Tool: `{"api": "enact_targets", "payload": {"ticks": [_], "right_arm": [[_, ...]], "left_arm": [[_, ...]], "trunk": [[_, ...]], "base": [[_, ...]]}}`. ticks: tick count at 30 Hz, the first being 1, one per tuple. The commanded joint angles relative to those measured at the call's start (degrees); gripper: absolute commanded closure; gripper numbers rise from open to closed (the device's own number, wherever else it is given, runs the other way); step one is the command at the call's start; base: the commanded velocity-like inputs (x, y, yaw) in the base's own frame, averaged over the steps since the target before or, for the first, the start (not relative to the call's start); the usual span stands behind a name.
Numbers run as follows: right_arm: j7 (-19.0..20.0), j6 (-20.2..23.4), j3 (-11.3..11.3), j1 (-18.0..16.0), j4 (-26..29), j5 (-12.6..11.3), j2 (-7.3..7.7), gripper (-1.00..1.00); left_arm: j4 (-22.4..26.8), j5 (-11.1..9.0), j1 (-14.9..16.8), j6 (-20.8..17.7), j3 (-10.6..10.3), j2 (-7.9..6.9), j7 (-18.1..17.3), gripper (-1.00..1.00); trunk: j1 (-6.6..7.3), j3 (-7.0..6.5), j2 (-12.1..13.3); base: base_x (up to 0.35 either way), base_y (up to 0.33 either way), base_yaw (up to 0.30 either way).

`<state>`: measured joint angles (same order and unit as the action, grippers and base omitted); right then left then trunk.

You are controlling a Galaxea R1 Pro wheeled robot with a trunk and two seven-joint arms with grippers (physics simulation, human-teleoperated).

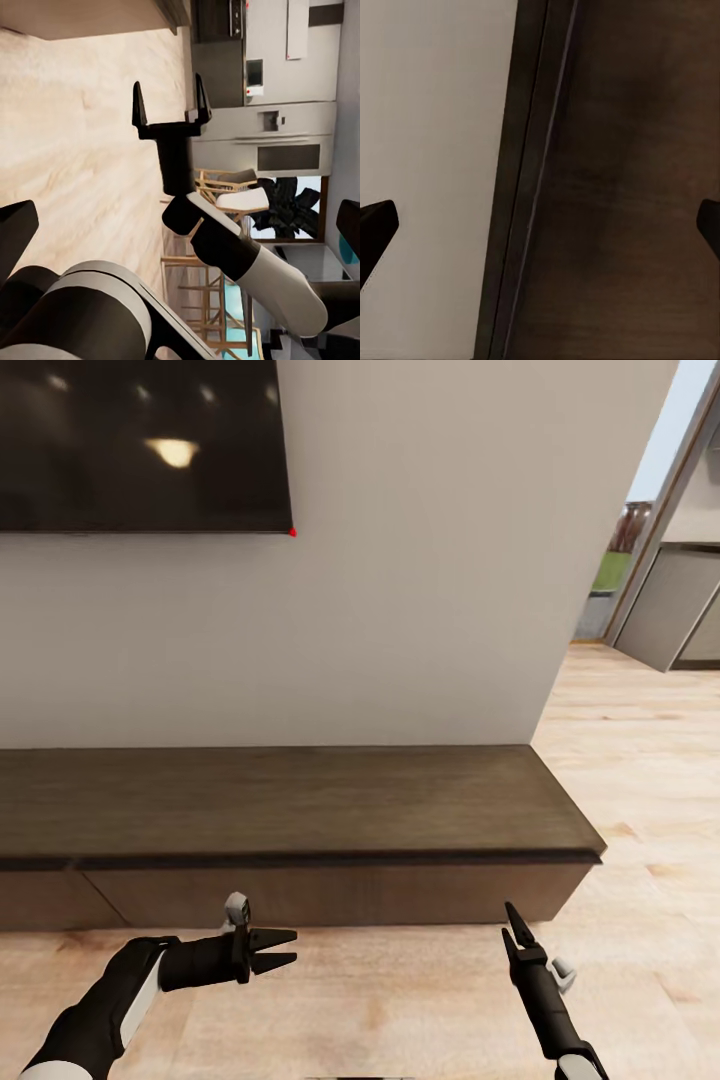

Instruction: Place each of the two pumpkins and all three candles from the living room inside a cabinet in the living room (use any cabinet), then make sure every cabinet is closed, and position the cauldron so it is next to a table in the living room.

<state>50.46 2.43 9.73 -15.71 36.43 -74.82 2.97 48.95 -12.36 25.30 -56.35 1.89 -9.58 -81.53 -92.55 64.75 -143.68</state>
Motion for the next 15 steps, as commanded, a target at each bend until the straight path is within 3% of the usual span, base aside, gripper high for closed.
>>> {"api": "enact_targets", "payload": {"ticks": [1, 4, 15], "right_arm": [[0.96, 0.43, -0.07, -0.03, -0.04, -0.50, 0.01, -1.00], [2.87, 0.83, -0.06, -0.03, -0.04, -0.50, 0.01, -1.00], [3.47, 0.91, -0.06, -0.03, -0.12, -0.50, 0.01, -1.00]], "left_arm": [[0.01, -0.11, 0.02, -0.60, 0.01, -0.01, -0.12, -1.00], [0.01, -0.12, -0.01, -0.56, 0.04, 0.02, -0.12, -1.00], [0.01, -0.05, -0.05, -0.53, -0.09, 0.09, -0.12, -1.00]], "trunk": [[0.00, 0.05, -0.02], [0.00, 0.05, -0.02], [0.00, 0.05, -0.02]], "base": [[0.047, 0.000, 0.000], [0.021, 0.000, 0.000], [0.093, 0.000, 0.000]]}}
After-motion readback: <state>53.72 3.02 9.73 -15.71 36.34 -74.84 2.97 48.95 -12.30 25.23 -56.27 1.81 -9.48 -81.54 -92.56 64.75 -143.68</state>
